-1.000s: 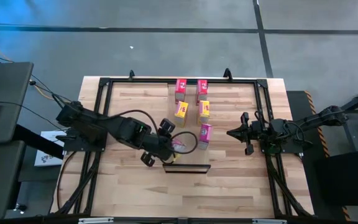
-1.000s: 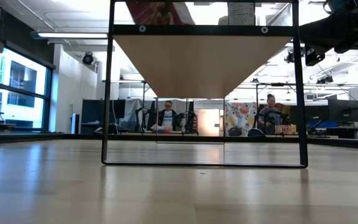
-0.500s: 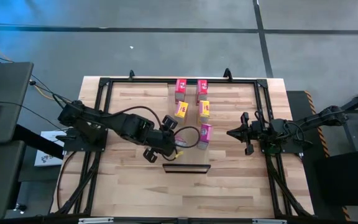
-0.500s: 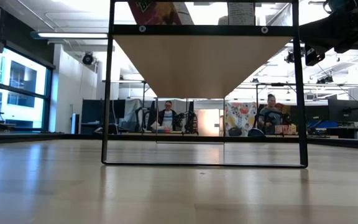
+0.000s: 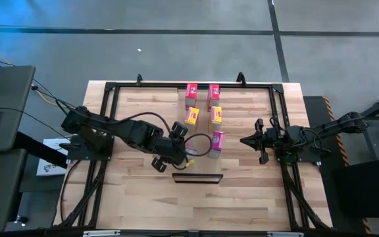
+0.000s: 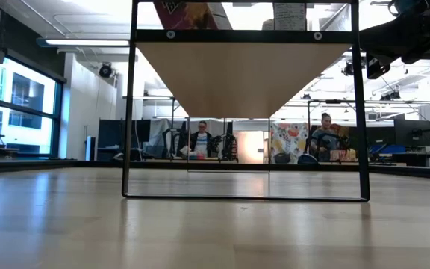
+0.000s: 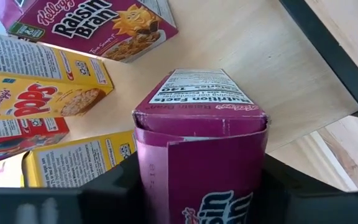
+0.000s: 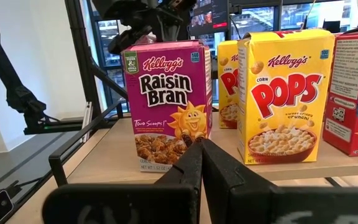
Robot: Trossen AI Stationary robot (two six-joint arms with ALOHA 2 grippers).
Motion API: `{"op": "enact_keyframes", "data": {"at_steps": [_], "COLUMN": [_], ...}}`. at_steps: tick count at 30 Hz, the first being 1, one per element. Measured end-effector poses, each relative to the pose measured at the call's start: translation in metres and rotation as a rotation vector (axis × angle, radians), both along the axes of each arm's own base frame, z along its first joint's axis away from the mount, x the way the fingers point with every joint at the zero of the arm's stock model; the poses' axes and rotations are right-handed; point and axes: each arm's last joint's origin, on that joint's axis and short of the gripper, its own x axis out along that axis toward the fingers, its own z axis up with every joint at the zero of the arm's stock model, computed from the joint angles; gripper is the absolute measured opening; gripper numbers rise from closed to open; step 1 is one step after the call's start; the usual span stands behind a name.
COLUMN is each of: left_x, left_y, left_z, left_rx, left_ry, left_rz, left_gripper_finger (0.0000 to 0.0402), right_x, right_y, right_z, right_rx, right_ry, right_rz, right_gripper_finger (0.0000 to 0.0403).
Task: Stack cereal on shelf
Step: Put the purple cereal box on the shelf aligned with the other purple cereal box
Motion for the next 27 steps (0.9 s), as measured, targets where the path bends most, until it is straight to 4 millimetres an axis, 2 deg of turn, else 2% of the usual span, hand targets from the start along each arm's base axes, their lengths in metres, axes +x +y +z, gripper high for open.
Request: {"op": "enact_keyframes", "data": {"at_steps": [11,27], "left_x": [0.0029,0.0051], "left_y": [-0.0008,0.0009], "left_z": [0.0016,0.0039], "left_rx": [0.002,0.122], "left_ry": [-0.032,-0.063], "left_rz": [-0.012,-0.028], "left_gripper_finger": [0.0233,0.0235], "right_x": [0.0000,0.0000], "right_y": [0.0000,0.0000], "right_z": [0.0000,0.0000], "right_rx": [0.000,0.000], "right_ry": [0.000,0.000], "right_rz": [0.000,0.000], "right_gripper_finger": [0.0000,0.0000]}}
